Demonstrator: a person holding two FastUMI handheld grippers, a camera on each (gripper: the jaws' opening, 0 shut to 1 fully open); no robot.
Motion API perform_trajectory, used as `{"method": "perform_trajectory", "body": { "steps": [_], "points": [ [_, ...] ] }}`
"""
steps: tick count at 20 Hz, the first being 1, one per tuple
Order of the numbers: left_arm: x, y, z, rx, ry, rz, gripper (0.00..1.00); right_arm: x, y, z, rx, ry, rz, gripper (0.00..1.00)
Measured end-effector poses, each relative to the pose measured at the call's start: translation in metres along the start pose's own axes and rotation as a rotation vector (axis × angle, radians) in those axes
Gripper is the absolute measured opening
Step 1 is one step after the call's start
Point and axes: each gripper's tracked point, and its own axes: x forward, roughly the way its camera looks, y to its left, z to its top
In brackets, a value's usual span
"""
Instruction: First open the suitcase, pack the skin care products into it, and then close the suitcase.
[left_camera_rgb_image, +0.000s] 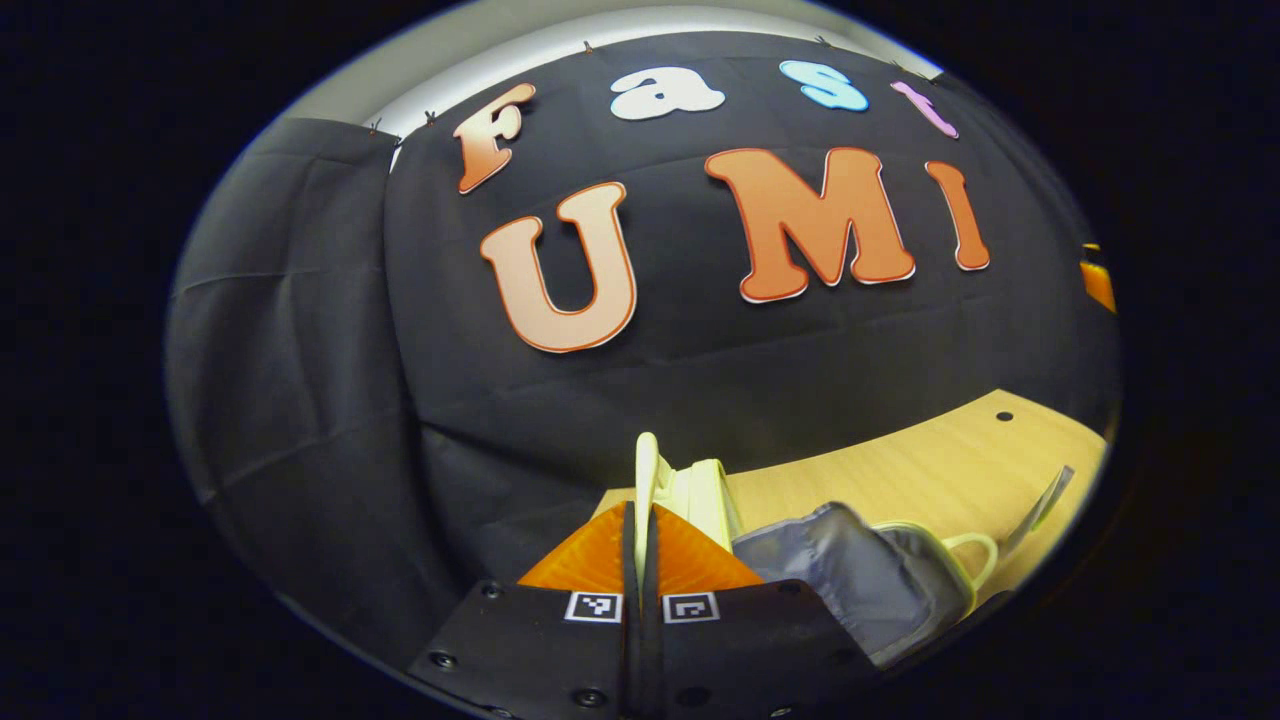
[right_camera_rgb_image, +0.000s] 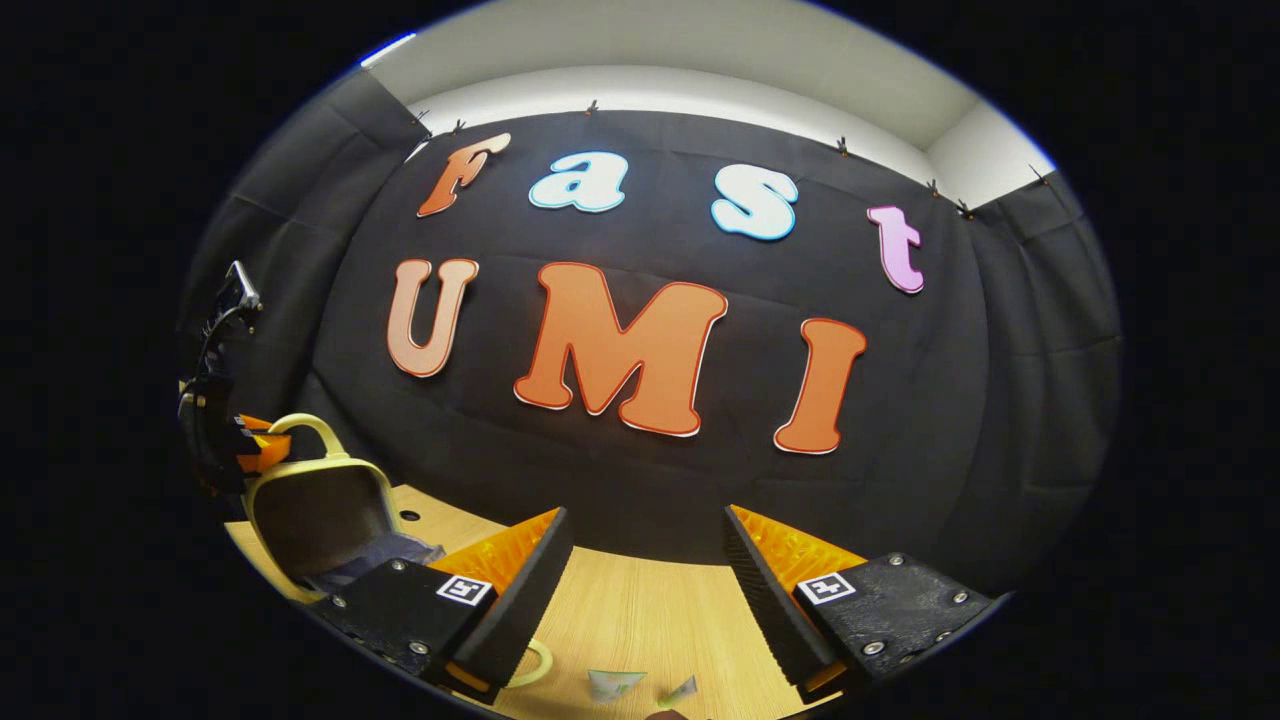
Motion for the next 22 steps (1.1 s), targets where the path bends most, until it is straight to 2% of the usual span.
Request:
{"method": "perform_trajectory", "body": {
  "steps": [4,7,11,16,18,19,20,22],
  "points": [
    [0.006,0.029,-0.026,0.002,0.063,0.040,0.00,-0.004,0.017,-0.003,-0.004,0.020,-0.022,0.95],
    [0.011,0.048,-0.050,0.011,0.140,0.043,0.00,-0.010,0.025,-0.006,-0.016,0.042,-0.029,0.95],
    [0.009,0.058,-0.084,0.013,0.256,0.057,0.00,-0.015,0.020,-0.009,-0.034,0.060,-0.060,0.95],
    [0.006,0.067,-0.112,0.039,0.342,0.083,0.00,-0.020,0.014,-0.013,-0.044,0.075,-0.090,0.95],
    [0.002,0.072,-0.119,0.046,0.373,0.120,0.02,-0.022,0.013,-0.018,-0.042,0.092,-0.096,0.95],
    [0.000,0.076,-0.120,0.071,0.376,0.146,0.12,-0.024,0.013,-0.022,-0.042,0.103,-0.095,0.95],
    [0.000,0.076,-0.124,0.081,0.384,0.157,0.15,-0.024,0.011,-0.025,-0.042,0.111,-0.099,0.95],
    [0.001,0.078,-0.115,0.127,0.350,0.172,0.16,-0.024,0.013,-0.035,-0.046,0.140,-0.089,0.95]
  ]
}}
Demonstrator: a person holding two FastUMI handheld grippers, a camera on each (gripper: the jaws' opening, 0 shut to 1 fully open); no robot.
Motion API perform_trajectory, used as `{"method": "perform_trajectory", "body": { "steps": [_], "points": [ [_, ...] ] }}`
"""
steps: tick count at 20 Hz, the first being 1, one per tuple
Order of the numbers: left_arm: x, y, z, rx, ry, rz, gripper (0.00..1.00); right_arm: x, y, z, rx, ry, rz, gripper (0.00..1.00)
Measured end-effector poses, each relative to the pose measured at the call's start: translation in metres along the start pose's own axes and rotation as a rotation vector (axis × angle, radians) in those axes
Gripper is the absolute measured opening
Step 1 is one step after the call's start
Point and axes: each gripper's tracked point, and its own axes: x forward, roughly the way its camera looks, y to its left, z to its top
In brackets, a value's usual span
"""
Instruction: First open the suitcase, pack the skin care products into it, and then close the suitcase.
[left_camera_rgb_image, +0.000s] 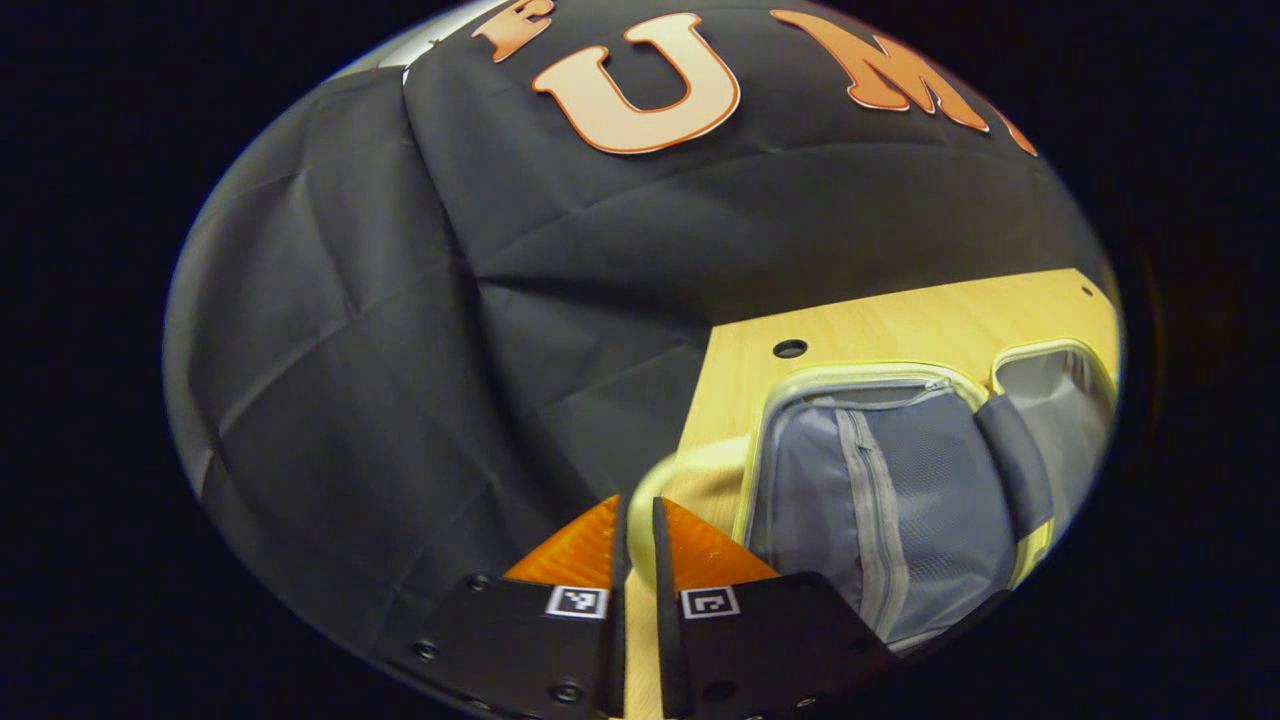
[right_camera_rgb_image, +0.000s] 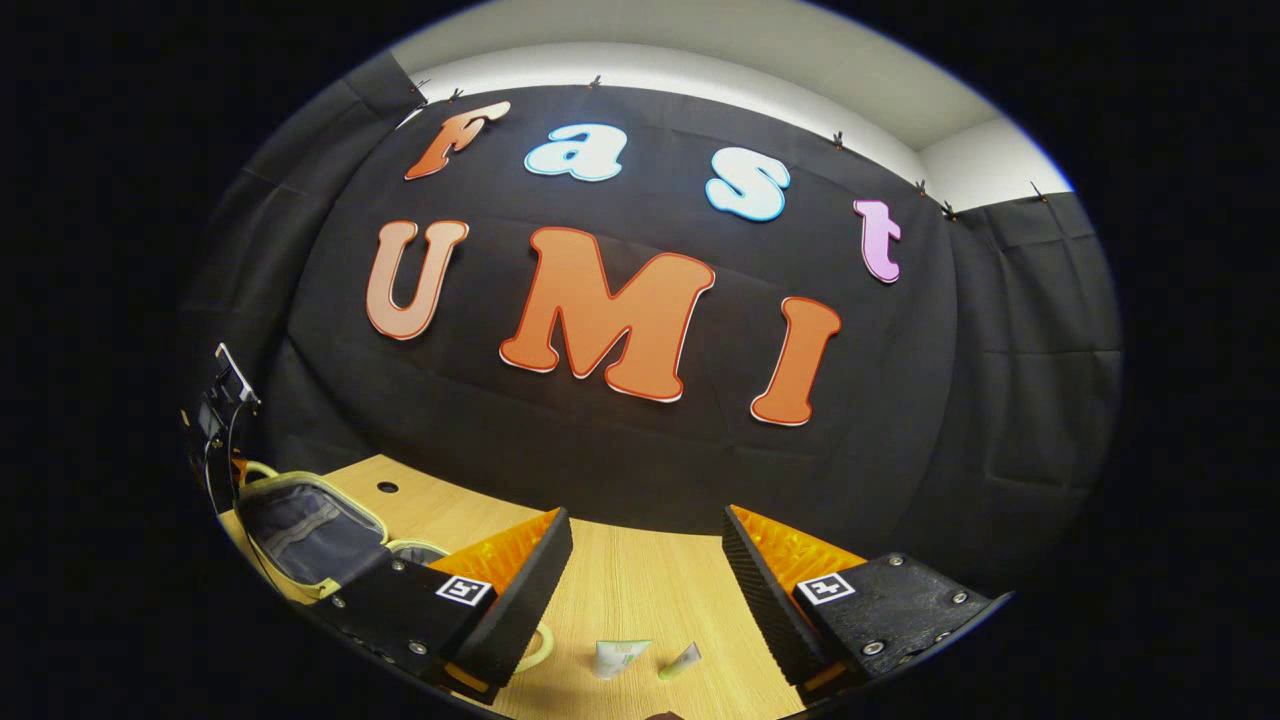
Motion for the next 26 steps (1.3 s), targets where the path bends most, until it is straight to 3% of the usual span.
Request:
{"method": "perform_trajectory", "body": {
  "steps": [1,3,5,6,7,12,13,15,16,18,19,20,26],
  "points": [
    [-0.003,-0.001,0.008,0.020,-0.030,0.012,0.09,0.001,0.000,-0.004,-0.010,0.015,0.010,0.95],
    [-0.023,-0.016,0.025,0.037,-0.069,-0.002,0.10,0.001,-0.004,-0.011,-0.039,0.032,0.024,0.95],
    [-0.044,-0.030,0.047,0.030,-0.116,-0.023,0.24,0.001,-0.012,-0.016,-0.028,0.036,0.031,0.95],
    [-0.052,-0.039,0.058,0.031,-0.140,-0.026,0.24,0.002,-0.015,-0.019,-0.020,0.039,0.037,0.95],
    [-0.059,-0.054,0.067,0.028,-0.158,-0.054,0.34,0.005,-0.018,-0.023,-0.018,0.041,0.040,0.95],
    [-0.104,-0.135,0.100,0.009,-0.206,-0.165,0.54,0.013,-0.048,-0.046,0.001,0.065,0.048,0.95],
    [-0.114,-0.152,0.108,0.013,-0.217,-0.184,0.73,0.015,-0.054,-0.051,0.005,0.074,0.046,0.95],
    [-0.132,-0.188,0.124,0.018,-0.244,-0.227,0.77,0.015,-0.065,-0.063,0.016,0.091,0.052,0.95],
    [-0.142,-0.204,0.130,0.020,-0.259,-0.248,0.90,0.016,-0.070,-0.067,0.018,0.096,0.054,0.95],
    [-0.159,-0.240,0.141,0.033,-0.283,-0.286,0.89,0.016,-0.079,-0.076,0.020,0.104,0.054,0.96],
    [-0.168,-0.258,0.145,0.035,-0.291,-0.313,0.96,0.016,-0.083,-0.080,0.024,0.109,0.057,0.96],
    [-0.175,-0.277,0.147,0.034,-0.294,-0.338,0.97,0.016,-0.088,-0.085,0.027,0.116,0.057,0.96],
    [-0.221,-0.377,0.158,0.004,-0.292,-0.485,0.97,0.017,-0.110,-0.107,0.037,0.145,0.080,0.95]
  ]
}}
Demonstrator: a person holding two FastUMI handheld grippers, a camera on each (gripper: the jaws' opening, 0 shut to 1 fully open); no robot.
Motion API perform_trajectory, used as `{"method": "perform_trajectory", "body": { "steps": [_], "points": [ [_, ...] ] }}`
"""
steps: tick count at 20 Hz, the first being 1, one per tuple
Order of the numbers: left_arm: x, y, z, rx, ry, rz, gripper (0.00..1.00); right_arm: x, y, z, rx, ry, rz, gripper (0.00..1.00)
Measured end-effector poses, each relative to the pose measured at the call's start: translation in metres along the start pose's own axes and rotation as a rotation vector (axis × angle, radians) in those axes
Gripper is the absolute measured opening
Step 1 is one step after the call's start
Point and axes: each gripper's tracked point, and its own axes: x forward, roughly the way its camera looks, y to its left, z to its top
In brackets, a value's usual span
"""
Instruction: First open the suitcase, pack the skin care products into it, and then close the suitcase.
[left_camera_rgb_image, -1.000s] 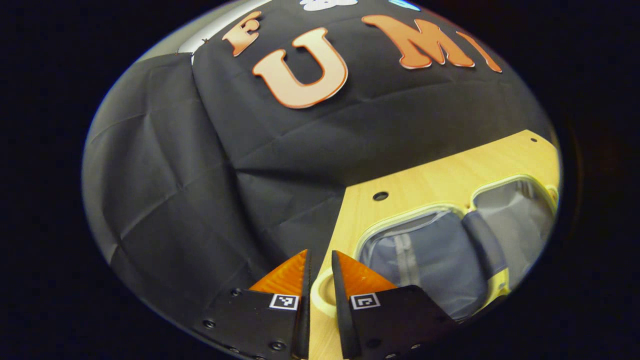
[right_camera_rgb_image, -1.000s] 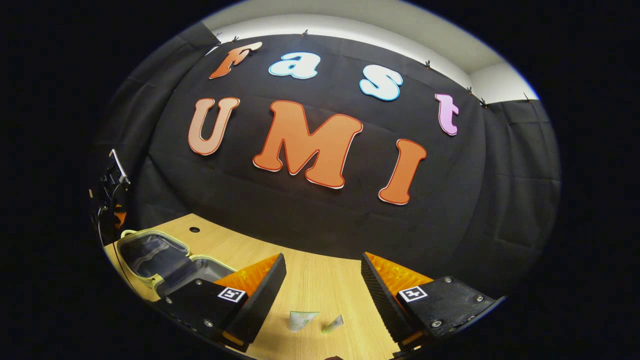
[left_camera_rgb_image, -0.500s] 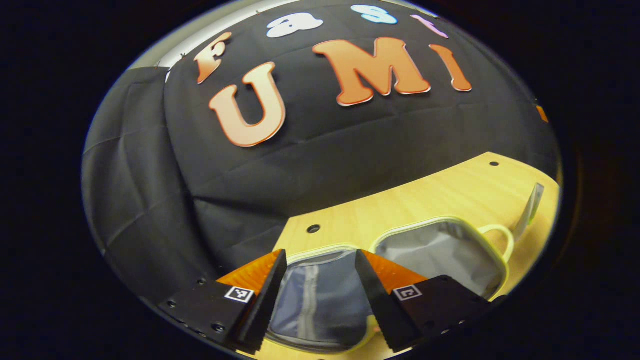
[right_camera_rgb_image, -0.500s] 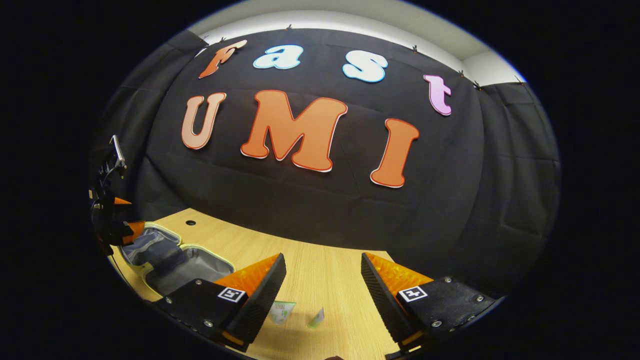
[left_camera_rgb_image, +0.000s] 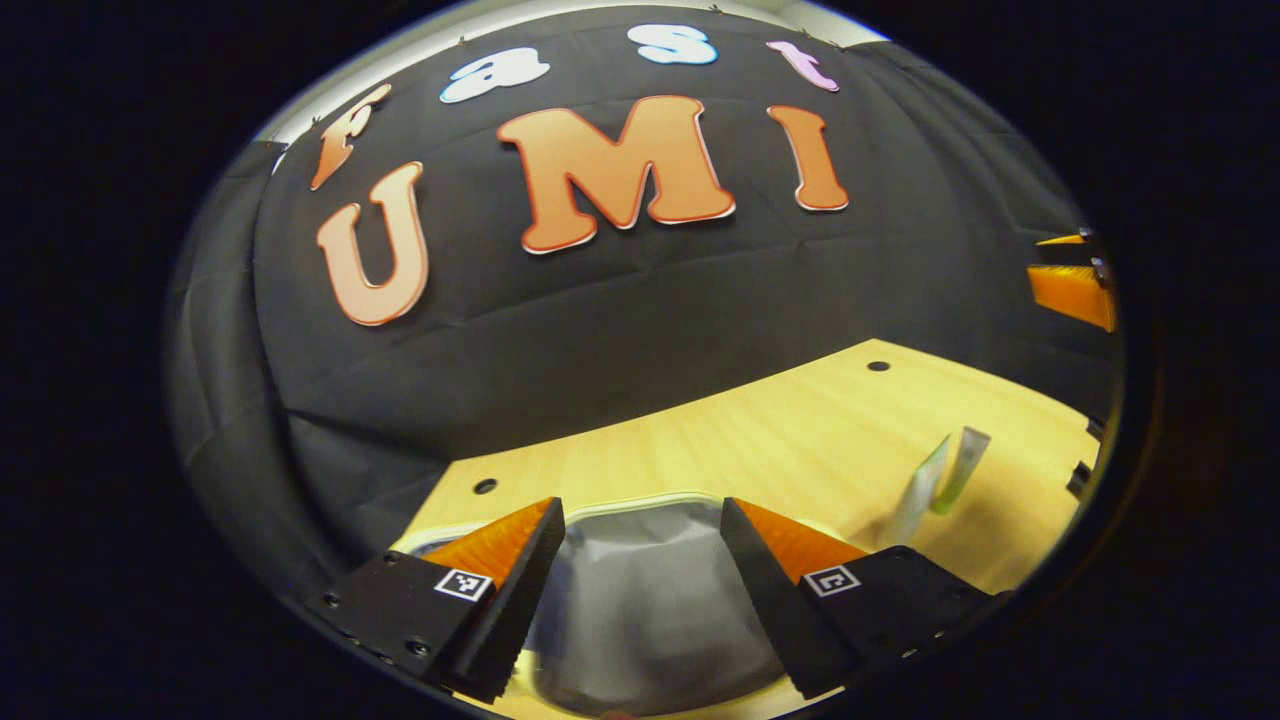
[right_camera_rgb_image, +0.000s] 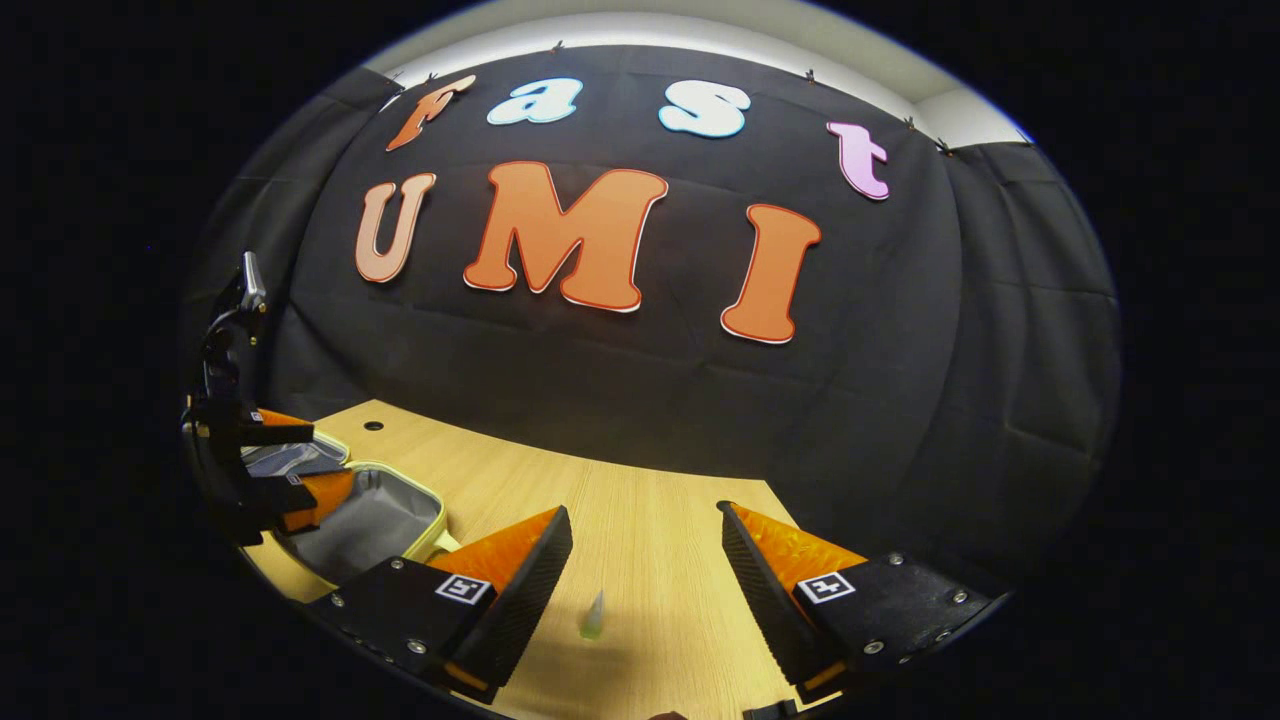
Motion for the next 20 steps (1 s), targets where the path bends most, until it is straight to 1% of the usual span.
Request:
{"method": "perform_trajectory", "body": {
  "steps": [5,9,12,16,17,20],
  "points": [
    [0.002,-0.070,-0.009,-0.042,-0.004,-0.064,0.98,0.007,-0.007,-0.015,-0.017,0.004,0.056,0.96],
    [-0.001,-0.132,-0.018,-0.109,-0.025,-0.144,0.98,0.002,-0.012,-0.035,-0.021,0.003,0.096,0.96],
    [0.001,-0.171,-0.034,-0.108,-0.009,-0.174,0.97,0.002,-0.017,-0.052,-0.042,0.023,0.109,0.96],
    [0.018,-0.209,-0.054,-0.104,0.030,-0.211,0.97,-0.003,-0.022,-0.059,-0.058,0.028,0.128,0.96],
    [0.023,-0.217,-0.062,-0.106,0.049,-0.207,0.97,-0.002,-0.023,-0.062,-0.060,0.029,0.128,0.96],
    [0.039,-0.234,-0.082,-0.152,0.097,-0.213,0.95,-0.002,-0.028,-0.065,-0.052,0.023,0.127,0.96]
  ]
}}
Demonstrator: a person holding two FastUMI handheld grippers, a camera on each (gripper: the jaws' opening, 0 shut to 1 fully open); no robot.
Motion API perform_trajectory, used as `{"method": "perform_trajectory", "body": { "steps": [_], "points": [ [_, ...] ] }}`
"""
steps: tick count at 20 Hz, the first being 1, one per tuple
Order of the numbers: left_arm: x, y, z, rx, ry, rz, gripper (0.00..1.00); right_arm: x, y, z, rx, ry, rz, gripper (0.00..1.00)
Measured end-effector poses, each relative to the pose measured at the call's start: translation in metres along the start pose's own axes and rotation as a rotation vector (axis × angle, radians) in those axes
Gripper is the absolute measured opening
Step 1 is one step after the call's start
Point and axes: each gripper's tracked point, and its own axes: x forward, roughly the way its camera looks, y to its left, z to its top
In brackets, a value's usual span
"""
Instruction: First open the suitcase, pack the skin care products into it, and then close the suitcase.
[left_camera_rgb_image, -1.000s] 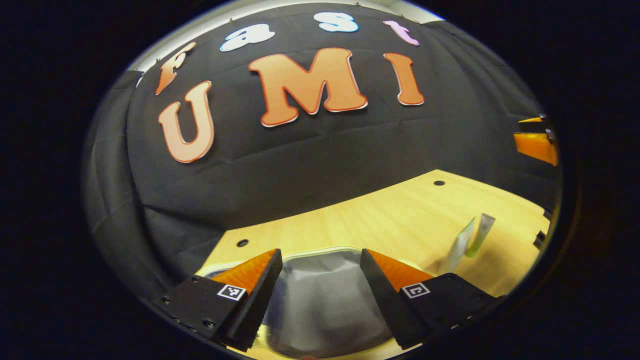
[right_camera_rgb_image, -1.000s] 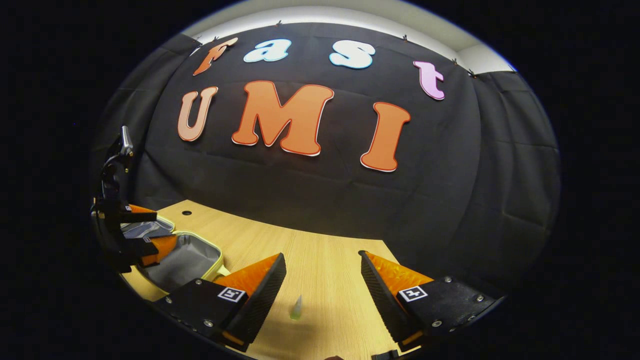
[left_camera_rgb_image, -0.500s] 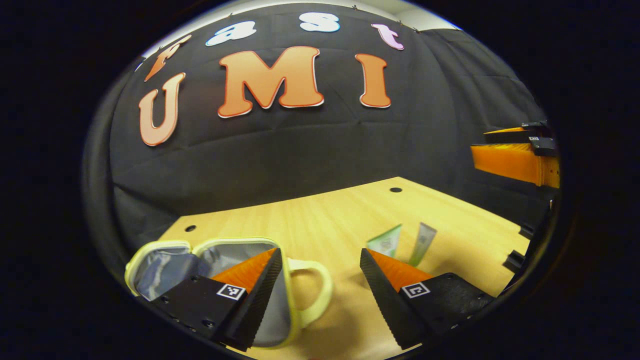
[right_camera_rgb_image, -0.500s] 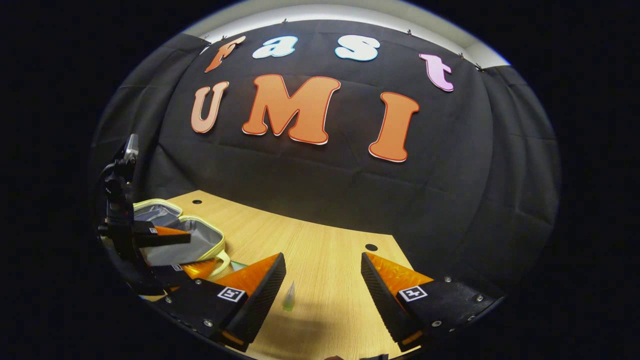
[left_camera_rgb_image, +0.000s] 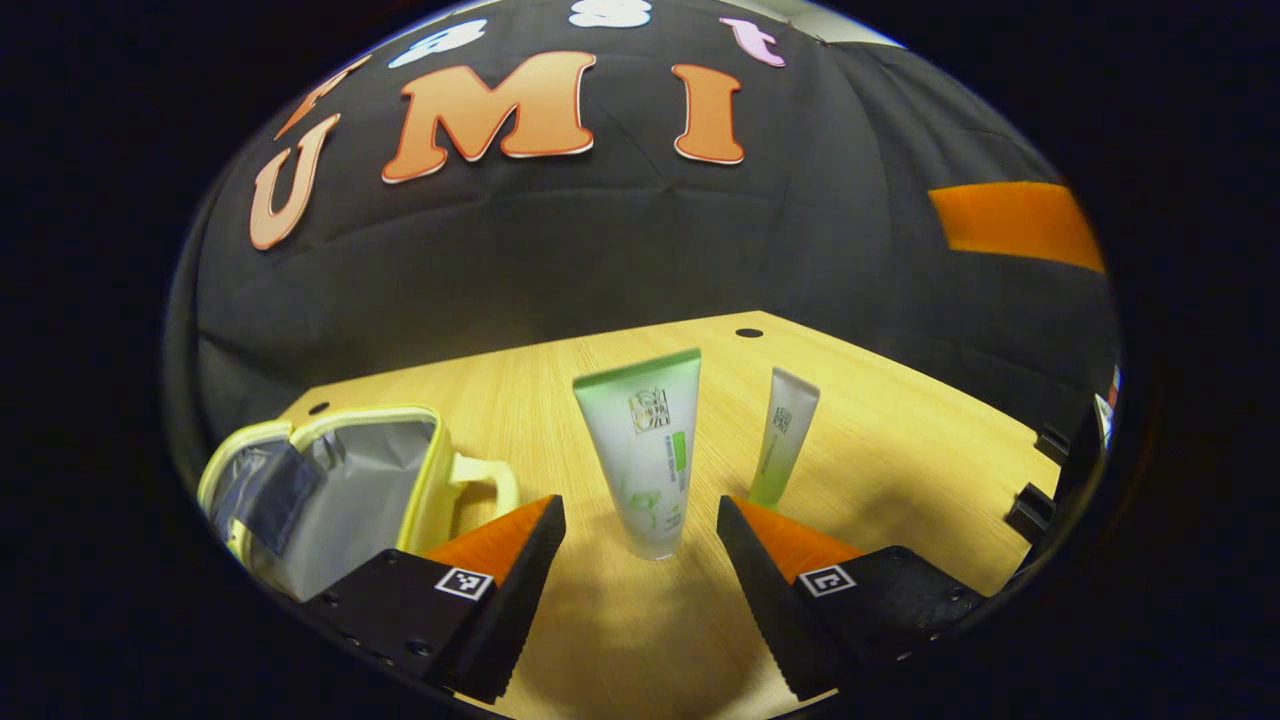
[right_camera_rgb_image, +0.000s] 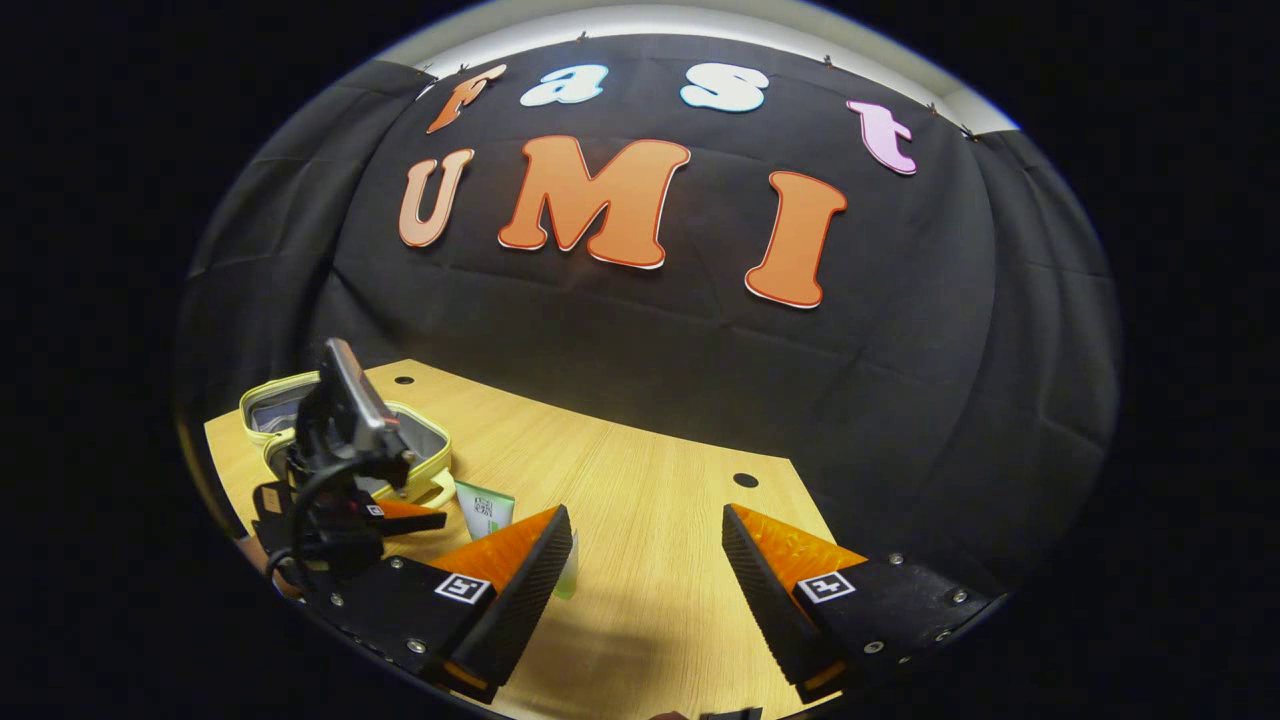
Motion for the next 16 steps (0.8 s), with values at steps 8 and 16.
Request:
{"method": "perform_trajectory", "body": {
  "steps": [8,16],
  "points": [
    [0.042,-0.007,0.000,0.025,0.017,0.019,0.71,0.010,-0.011,-0.026,0.012,0.050,0.003,0.96],
    [0.031,-0.002,0.001,0.002,0.031,0.029,0.53,0.026,-0.005,-0.045,0.013,0.092,0.055,0.96]
  ]
}}
